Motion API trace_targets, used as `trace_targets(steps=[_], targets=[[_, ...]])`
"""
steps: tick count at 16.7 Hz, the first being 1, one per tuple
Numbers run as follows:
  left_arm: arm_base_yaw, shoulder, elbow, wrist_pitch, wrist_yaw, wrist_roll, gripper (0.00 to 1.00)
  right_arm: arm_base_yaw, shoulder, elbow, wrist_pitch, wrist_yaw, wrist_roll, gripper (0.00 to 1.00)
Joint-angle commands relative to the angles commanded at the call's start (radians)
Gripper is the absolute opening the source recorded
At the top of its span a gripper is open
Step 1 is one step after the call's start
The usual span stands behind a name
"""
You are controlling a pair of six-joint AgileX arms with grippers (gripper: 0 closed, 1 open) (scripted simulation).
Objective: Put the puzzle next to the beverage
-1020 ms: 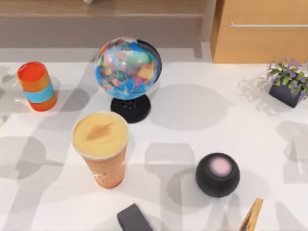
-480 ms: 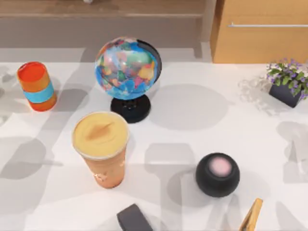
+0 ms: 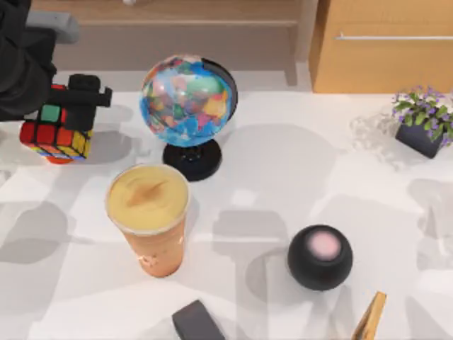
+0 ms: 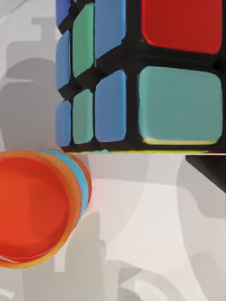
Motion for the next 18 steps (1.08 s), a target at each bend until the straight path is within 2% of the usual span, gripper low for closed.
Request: trace_targets(steps=[5, 18], targets=[[0.077, 0.030, -0.181, -0.176, 0.039, -0.057, 0.00, 0.000, 0.000, 0.000, 0.000, 0.000, 0.000, 1.00], [0.109, 0.005, -0.191, -0.185, 0.033, -0.051, 0.00, 0.000, 0.000, 0.000, 0.000, 0.000, 0.000, 1.00]])
